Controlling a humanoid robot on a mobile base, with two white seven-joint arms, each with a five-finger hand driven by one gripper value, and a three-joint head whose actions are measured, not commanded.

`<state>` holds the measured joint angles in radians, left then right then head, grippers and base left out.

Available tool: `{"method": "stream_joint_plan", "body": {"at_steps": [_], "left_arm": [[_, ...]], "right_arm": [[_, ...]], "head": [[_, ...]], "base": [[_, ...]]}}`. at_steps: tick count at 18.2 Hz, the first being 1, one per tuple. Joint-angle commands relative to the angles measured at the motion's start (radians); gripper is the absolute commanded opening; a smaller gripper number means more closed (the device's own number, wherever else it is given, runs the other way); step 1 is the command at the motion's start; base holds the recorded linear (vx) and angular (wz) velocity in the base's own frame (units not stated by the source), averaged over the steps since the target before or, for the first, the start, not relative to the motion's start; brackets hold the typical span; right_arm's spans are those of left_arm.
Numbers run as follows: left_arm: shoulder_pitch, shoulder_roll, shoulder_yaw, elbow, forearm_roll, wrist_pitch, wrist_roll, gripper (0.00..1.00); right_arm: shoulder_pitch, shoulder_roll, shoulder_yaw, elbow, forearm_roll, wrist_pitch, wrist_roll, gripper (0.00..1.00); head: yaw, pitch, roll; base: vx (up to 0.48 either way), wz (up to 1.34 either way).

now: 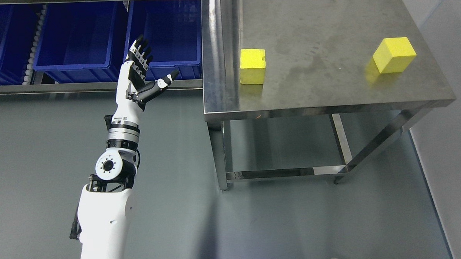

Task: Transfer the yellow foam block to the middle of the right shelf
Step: 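Reach the left hand toward the yellow foam cube nearer the robot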

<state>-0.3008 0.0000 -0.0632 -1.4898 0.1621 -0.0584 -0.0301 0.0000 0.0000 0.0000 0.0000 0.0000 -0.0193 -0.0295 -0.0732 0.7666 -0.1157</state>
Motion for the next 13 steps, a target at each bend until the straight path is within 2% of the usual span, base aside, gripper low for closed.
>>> {"method": "stream_joint_plan", "body": {"at_steps": [1,4,8,13], "left_arm": [[-0.003,0.017,0.000,0.002,-0.001,0.005,-0.002,1.00],[-0.040,0.017,-0.003,-0.003,-0.001,0.002,-0.040,1.00],[-0.141,0.046,-0.020,0.003,-0.019,0.011,-0.333,1.00],[-0.257,0.057,-0.082,0.133,-0.203,0.012,-0.507,1.00]], "right_arm": [[0.025,-0.017,-0.012,-0.017,0.003,-0.001,0.000,1.00],[0.025,-0.017,-0.012,-0.017,0.003,-0.001,0.000,1.00],[0.025,-0.017,-0.012,-0.017,0.003,-0.001,0.000,1.00],[0.023,-0.017,-0.012,-0.017,0.003,-0.001,0.000,1.00]], "head": [[0.0000,0.000,0.000],[0.0000,0.000,0.000],[0.0000,0.000,0.000],[0.0000,0.000,0.000]], "base": [[0.000,0.00],[0.000,0.00],[0.000,0.00],[0.001,0.01]]}}
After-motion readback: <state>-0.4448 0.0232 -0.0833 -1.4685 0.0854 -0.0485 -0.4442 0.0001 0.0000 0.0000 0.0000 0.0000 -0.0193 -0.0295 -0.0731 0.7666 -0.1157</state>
